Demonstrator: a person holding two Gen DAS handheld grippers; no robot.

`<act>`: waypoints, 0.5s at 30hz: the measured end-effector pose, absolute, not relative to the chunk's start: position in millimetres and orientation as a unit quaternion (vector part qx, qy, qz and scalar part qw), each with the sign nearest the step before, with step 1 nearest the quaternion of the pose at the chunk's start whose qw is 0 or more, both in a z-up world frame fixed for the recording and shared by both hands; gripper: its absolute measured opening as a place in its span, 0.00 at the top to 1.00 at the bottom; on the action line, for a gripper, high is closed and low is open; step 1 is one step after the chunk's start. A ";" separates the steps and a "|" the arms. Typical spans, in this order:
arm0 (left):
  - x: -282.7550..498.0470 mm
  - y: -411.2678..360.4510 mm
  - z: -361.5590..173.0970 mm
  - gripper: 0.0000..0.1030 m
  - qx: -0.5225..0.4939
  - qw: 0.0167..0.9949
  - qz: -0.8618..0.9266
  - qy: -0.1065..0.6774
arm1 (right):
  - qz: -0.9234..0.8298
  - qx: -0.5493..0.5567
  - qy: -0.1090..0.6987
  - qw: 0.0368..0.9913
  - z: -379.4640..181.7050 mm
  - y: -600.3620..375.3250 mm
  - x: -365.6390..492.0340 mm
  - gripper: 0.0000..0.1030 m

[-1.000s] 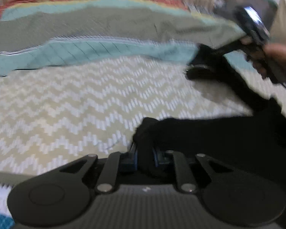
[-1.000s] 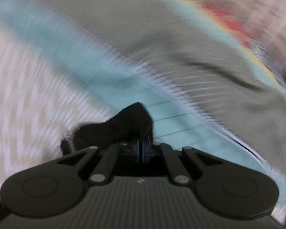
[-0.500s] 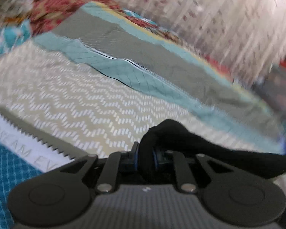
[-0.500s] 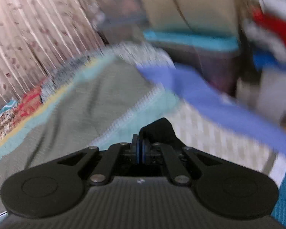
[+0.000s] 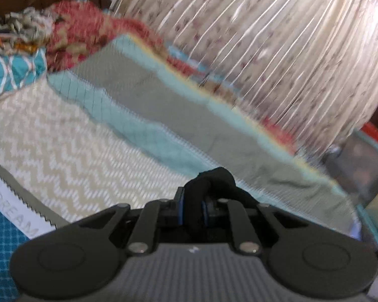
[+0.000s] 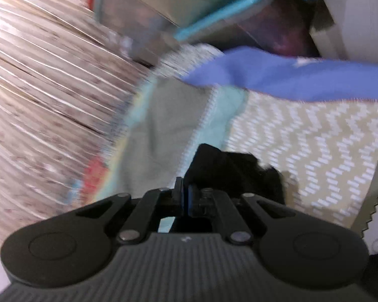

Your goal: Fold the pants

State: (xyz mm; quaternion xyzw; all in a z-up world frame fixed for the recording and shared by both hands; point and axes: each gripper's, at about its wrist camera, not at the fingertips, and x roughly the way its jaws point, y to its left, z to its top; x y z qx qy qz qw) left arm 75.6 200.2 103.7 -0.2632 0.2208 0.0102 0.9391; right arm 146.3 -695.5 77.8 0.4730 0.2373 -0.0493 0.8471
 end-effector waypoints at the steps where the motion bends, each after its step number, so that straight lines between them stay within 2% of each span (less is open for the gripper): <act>1: 62.9 200.3 108.5 0.89 -0.259 0.943 0.001 0.211 | -0.041 0.475 0.228 0.849 83.9 -705.8 124.7 0.95; 6: -10.8 194.6 109.2 0.89 -0.211 0.954 -0.036 0.210 | -0.015 0.483 0.229 0.845 67.4 -739.7 42.9 0.95; 12: -91.1 177.0 49.2 0.85 -0.195 0.924 -0.042 0.325 | -0.107 0.491 0.316 0.805 -8.6 -771.5 -110.1 0.89; 13: -100.8 172.9 39.5 0.85 -0.190 0.918 -0.039 0.346 | -0.128 0.503 0.329 0.789 -20.0 -779.4 -122.3 0.69; 14: -110.2 170.2 31.8 0.85 -0.191 0.912 -0.042 0.360 | -0.151 0.509 0.326 0.782 -20.9 -782.4 -143.7 0.65; 15: -118.1 169.3 27.0 0.80 -0.192 0.907 -0.046 0.371 | -0.164 0.523 0.301 0.780 -22.1 -787.9 -148.4 0.63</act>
